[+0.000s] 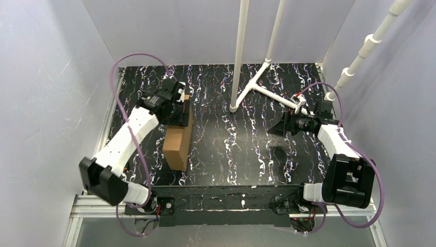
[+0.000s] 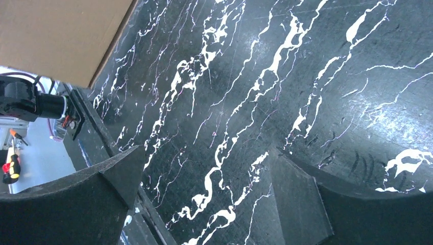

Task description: Fold the paper box

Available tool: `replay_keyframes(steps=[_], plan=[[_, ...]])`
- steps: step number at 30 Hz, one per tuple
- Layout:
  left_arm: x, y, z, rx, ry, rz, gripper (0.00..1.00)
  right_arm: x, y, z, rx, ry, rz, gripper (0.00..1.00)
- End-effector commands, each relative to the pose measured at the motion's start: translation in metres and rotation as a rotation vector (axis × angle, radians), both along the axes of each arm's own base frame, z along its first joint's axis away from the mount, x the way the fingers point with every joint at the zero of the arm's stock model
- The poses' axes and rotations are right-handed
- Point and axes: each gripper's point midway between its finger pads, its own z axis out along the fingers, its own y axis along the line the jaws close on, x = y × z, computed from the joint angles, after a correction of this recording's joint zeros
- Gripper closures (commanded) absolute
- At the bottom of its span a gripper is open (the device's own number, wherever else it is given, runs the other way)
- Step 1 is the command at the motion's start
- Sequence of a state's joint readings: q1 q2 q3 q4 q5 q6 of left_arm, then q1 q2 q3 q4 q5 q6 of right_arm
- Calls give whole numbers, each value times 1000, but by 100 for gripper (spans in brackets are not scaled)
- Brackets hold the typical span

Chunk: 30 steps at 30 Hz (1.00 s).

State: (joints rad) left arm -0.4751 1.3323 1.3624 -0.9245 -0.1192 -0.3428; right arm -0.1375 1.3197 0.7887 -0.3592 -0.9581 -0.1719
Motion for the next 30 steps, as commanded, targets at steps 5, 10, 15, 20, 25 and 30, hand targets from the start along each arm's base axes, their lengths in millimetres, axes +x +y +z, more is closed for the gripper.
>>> replay_keyframes(steps=[5,10,15,20,25,30], plan=[[50,37,38,604,-110,-151,92,-4,1,7,23,-34,23,2],[56,7,6,661,-56,-224,92,-4,-1,7,16,-36,20,2],[55,-3,-32,627,-21,-252,92,-5,-1,6,21,-32,18,2],[45,-9,-54,589,7,-242,90,-5,0,6,30,-27,23,2],[28,-21,-65,555,15,-245,70,-5,-1,5,32,-25,23,2],[-2,-43,-80,391,92,-235,39,-6,-1,4,26,-27,24,2]])
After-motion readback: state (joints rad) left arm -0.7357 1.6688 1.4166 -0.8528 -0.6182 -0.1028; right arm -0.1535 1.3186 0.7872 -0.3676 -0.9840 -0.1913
